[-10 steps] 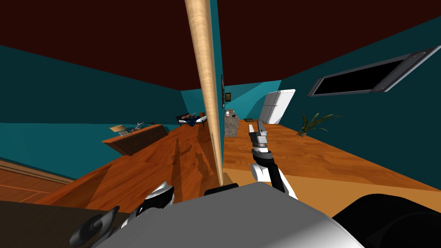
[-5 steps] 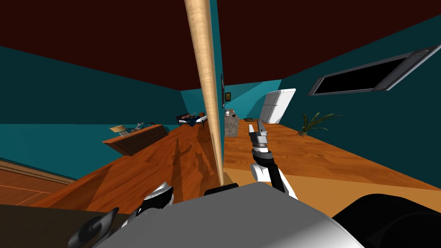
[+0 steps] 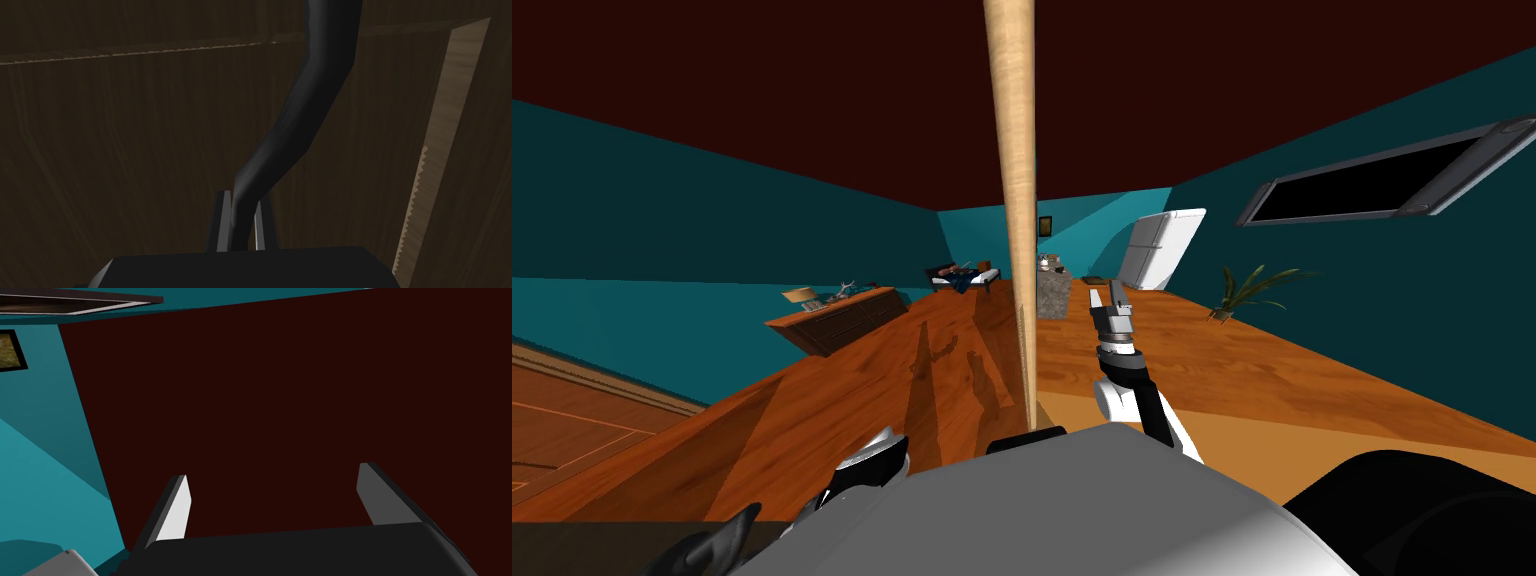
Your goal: Push the door open
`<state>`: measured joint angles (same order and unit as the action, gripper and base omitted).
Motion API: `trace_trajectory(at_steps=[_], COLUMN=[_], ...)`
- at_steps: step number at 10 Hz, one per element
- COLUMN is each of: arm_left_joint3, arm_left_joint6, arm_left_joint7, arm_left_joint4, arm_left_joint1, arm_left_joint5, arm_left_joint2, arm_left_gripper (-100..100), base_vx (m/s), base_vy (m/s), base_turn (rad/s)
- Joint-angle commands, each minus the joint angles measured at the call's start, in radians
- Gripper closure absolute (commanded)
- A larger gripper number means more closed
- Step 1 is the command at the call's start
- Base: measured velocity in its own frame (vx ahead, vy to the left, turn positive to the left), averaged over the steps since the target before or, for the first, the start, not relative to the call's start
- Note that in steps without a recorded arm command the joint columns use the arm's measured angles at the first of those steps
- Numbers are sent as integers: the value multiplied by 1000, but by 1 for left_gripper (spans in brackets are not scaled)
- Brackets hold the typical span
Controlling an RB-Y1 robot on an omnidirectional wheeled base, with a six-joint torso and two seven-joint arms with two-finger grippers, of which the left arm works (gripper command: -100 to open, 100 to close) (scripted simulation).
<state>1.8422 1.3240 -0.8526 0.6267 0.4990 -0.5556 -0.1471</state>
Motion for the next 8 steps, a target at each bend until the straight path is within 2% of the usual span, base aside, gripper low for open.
trace_trajectory(at_steps=[1,8], arm_left_joint3=[3,3], arm_left_joint6=[-15,-15], arm_left_joint7=[-6,-6], arm_left_joint4=[8,8], arm_left_joint1=[9,9], arm_left_joint5=[-4,-4], arm_left_joint2=[16,16], arm_left_gripper=[100,100], base_vx=[0,0], base_vy=[0,0], base_turn=[0,0])
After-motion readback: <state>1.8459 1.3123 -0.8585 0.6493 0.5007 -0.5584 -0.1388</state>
